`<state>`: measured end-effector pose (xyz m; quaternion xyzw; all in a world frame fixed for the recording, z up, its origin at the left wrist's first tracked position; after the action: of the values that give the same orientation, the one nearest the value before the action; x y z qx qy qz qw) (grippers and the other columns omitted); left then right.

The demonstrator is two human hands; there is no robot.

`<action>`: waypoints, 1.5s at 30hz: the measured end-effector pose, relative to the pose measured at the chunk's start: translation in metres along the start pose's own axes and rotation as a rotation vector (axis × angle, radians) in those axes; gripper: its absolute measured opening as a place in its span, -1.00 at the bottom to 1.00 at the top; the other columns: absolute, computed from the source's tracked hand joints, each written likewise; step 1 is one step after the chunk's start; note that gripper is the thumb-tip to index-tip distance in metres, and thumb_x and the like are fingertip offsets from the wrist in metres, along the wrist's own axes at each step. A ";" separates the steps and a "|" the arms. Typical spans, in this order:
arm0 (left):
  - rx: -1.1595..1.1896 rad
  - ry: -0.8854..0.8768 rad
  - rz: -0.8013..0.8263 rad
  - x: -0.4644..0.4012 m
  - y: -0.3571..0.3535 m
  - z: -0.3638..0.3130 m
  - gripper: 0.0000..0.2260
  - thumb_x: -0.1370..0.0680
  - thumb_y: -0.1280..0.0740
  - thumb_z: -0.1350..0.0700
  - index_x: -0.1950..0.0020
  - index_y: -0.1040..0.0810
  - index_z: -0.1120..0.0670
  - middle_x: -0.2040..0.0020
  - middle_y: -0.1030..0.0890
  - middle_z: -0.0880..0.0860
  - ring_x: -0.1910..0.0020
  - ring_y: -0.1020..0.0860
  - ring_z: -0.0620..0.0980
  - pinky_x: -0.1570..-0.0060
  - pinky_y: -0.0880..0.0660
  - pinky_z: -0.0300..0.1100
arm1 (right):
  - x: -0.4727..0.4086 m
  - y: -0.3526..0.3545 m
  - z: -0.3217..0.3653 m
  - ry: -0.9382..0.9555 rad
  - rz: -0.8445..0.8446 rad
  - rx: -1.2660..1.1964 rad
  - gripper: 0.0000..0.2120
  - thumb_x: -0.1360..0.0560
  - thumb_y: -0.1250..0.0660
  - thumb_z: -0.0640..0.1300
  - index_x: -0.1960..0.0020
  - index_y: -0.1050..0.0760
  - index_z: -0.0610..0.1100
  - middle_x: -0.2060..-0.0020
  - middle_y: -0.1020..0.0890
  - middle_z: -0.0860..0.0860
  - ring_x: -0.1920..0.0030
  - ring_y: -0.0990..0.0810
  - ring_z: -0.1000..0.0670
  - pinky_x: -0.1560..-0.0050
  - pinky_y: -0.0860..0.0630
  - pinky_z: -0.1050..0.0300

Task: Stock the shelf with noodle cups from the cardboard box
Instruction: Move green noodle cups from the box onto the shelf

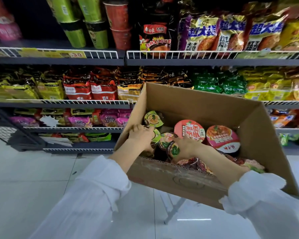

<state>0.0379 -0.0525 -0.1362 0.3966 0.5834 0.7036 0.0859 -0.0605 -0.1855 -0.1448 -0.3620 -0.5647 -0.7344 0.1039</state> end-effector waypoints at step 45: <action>0.343 0.395 -1.188 -0.055 0.291 0.585 -0.35 -0.24 -0.46 -0.22 -0.28 -0.46 -0.05 -0.20 -0.37 0.15 -0.19 -0.33 0.16 -0.20 -0.29 -0.05 | -0.210 0.414 0.534 0.503 -1.002 -0.163 -0.30 -0.33 -0.39 0.20 -0.43 -0.30 0.10 -0.46 -0.21 -0.10 -0.45 -0.09 -0.18 -0.43 -0.11 -0.17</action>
<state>0.5594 0.2666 0.1002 -0.1224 0.8123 0.4926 0.2871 0.5434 0.1030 0.0849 0.1294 -0.5668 -0.7989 -0.1542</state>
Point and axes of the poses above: each hand's wrist, its own x-axis away from the middle knuckle, its own y-axis out of the back of the hand, z = x × y, the point moved 2 cm from there along -x, towards the middle knuckle
